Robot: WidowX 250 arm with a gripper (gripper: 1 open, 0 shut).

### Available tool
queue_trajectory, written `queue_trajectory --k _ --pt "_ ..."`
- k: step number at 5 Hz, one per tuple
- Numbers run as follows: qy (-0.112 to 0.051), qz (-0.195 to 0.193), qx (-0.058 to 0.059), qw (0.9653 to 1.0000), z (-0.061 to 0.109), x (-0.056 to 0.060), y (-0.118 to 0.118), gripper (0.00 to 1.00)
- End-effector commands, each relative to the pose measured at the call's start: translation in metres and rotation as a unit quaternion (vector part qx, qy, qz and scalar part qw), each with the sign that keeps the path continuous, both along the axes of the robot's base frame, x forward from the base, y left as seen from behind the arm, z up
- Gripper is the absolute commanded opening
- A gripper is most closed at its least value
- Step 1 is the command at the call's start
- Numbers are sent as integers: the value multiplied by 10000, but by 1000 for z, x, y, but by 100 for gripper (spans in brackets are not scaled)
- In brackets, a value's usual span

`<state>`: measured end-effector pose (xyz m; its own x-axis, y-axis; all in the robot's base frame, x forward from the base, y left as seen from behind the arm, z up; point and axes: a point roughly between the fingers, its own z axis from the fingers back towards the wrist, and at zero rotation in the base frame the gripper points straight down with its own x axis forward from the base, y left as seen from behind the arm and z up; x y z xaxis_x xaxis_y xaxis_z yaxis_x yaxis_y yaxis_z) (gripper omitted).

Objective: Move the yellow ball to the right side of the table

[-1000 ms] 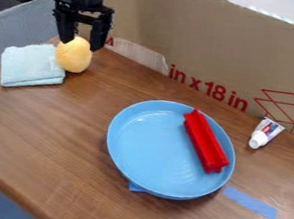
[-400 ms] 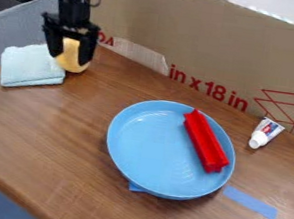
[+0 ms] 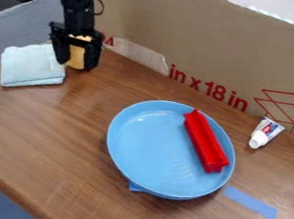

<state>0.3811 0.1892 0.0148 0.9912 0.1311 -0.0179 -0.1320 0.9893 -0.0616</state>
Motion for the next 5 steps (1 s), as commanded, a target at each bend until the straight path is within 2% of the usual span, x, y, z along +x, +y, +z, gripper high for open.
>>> queue_trajectory --k 1,2,3,4,5 --pt "-286 21 238 9993 19 14 6 100" --pt "-248 75 138 9996 14 -4 14 100" --pt "-243 158 157 9995 21 -12 15 100" --pt "-252 136 14 9996 40 -12 15 100" --pt "-240 11 -57 9997 41 -19 17 100"
